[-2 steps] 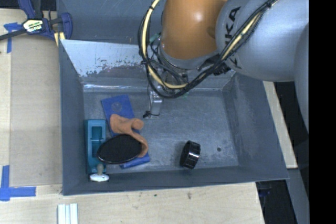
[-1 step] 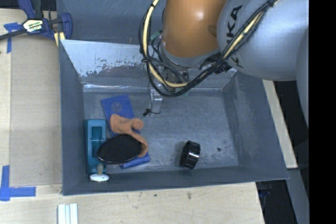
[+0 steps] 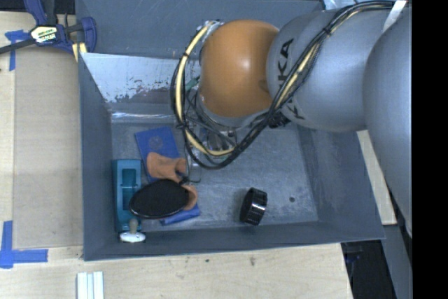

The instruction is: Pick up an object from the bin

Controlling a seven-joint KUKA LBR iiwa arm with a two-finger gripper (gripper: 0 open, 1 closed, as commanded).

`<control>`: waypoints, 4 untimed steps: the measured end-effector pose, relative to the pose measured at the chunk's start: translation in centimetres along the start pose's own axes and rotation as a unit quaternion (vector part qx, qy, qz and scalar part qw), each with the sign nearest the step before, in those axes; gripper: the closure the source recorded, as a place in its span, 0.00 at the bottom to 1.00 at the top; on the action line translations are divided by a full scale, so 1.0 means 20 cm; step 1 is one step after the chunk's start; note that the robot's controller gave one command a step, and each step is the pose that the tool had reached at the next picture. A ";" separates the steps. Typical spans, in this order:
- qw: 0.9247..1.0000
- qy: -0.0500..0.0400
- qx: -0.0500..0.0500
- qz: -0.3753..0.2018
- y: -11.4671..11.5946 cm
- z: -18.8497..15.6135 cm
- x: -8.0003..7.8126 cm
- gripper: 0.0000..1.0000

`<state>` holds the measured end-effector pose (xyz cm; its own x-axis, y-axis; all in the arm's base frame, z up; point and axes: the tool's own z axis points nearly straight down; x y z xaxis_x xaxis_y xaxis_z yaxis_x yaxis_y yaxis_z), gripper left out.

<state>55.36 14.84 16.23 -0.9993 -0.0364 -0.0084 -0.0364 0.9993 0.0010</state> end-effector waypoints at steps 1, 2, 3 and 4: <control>1.000 0.005 0.000 0.005 0.03 0.17 0.02 0.00; 0.999 -0.001 0.000 -0.049 0.02 0.34 0.07 0.00; 0.996 -0.004 -0.002 -0.085 0.09 0.42 -0.01 1.00; 0.996 -0.004 -0.002 -0.085 0.09 0.42 -0.01 1.00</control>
Offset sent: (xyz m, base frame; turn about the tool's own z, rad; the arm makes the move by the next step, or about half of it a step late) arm -0.0316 0.0038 -0.0901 -0.1516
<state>55.49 16.68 7.84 -0.9786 -0.2052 -0.0162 -0.2052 0.9787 0.0033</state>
